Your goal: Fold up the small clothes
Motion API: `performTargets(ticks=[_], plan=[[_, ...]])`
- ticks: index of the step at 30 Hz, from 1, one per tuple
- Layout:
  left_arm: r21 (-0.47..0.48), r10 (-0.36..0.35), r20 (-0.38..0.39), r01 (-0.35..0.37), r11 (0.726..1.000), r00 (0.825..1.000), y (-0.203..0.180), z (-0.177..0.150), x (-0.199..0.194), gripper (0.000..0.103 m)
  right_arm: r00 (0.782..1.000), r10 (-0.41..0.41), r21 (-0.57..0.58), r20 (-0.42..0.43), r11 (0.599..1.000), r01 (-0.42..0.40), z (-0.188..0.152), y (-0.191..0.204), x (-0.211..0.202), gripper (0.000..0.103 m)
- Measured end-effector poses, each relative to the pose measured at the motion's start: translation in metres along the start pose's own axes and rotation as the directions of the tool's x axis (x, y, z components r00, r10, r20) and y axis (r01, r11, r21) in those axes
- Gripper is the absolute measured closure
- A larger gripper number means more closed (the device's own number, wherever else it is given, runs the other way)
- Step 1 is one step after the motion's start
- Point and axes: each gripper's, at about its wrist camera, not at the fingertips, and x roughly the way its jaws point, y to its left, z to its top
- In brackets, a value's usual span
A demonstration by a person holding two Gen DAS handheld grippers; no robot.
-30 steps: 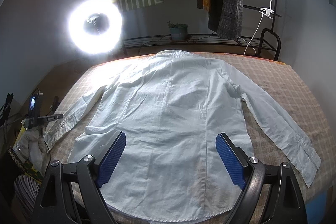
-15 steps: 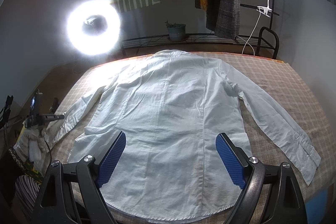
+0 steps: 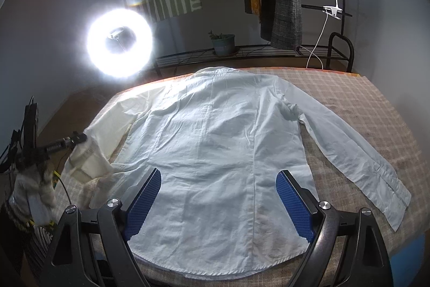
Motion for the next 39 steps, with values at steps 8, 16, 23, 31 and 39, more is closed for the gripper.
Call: performTargets(ticks=[8,16,23,31,39], plan=[[0.114,0.001,-0.157,0.018,0.993,0.988,-0.057,-0.036,0.038,0.085,1.000,0.013,0.009,0.003,1.000,-0.013,-0.007,-0.010,-0.007,0.013],[-0.001,0.037,-0.035,-0.037,0.999,0.999,-0.025,-0.040,-0.029,0.061,0.997,0.073,0.011,-0.040,0.997,-0.072,-0.015,-0.008,0.005,0.015],[-0.126,0.132,-0.119,-0.147,0.981,0.984,0.026,-0.073,-0.027,0.061,0.959,0.241,-0.049,-0.147,0.967,-0.250,-0.013,0.037,0.040,0.031],[-0.147,0.105,-0.209,-0.138,0.979,0.972,0.021,-0.100,0.001,0.061,0.924,0.286,-0.167,-0.255,0.928,-0.333,0.020,0.100,0.101,0.034],[-0.226,0.069,-0.202,-0.115,0.967,0.977,0.026,-0.103,0.013,0.069,0.896,0.320,-0.247,-0.308,0.883,-0.400,0.097,0.170,0.160,0.034]])
